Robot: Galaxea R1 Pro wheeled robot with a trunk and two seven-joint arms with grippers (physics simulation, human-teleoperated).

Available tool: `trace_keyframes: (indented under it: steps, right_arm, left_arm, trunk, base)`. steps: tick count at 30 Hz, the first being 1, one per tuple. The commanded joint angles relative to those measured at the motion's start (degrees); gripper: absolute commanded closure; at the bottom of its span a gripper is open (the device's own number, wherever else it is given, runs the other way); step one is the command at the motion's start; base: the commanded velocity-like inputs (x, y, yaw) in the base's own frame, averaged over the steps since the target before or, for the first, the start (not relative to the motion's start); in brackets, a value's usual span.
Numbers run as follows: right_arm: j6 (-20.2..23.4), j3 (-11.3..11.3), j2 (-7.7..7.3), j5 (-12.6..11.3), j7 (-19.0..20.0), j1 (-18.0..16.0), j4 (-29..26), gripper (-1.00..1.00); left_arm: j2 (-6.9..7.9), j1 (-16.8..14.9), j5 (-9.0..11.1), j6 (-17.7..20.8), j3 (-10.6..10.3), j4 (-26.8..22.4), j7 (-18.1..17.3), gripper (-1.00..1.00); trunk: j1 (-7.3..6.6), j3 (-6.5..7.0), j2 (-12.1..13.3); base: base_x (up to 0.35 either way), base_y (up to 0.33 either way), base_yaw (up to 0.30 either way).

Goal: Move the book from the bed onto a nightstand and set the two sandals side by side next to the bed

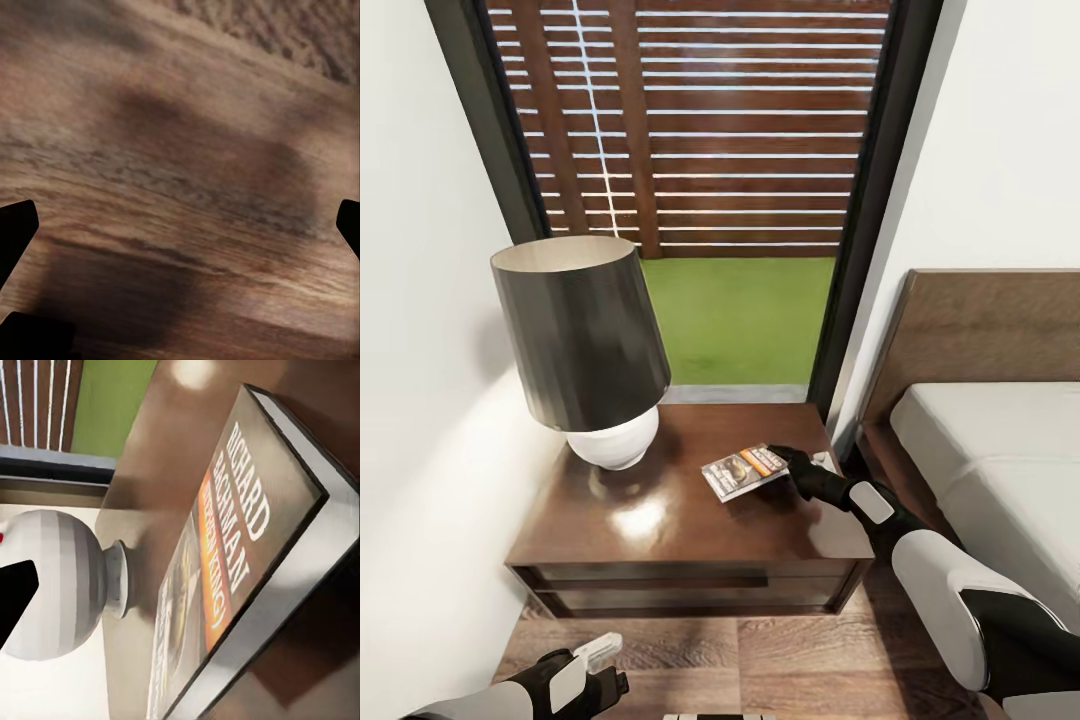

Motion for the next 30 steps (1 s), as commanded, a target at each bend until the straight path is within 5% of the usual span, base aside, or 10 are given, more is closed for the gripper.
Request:
trace_keyframes:
  steps: [1,30]
  right_arm:
    - [0.48,-0.47,0.02,0.02,0.04,-0.03,0.0,-1.0]
    - [0.48,-0.39,0.02,0.21,0.04,-0.03,-0.01,-1.0]
  left_arm:
    - [0.0,-0.04,0.6,0.17,-0.46,0.03,0.14,-1.0]
    - [-0.04,-0.04,0.6,0.14,-0.46,0.03,0.14,-1.0]
  trunk:
    - [-0.01,-0.05,-0.02]
    - [-0.01,-0.05,-0.02]
  base:
    - [0.0,0.0,0.0]
    - [0.034,-0.037,0.0]
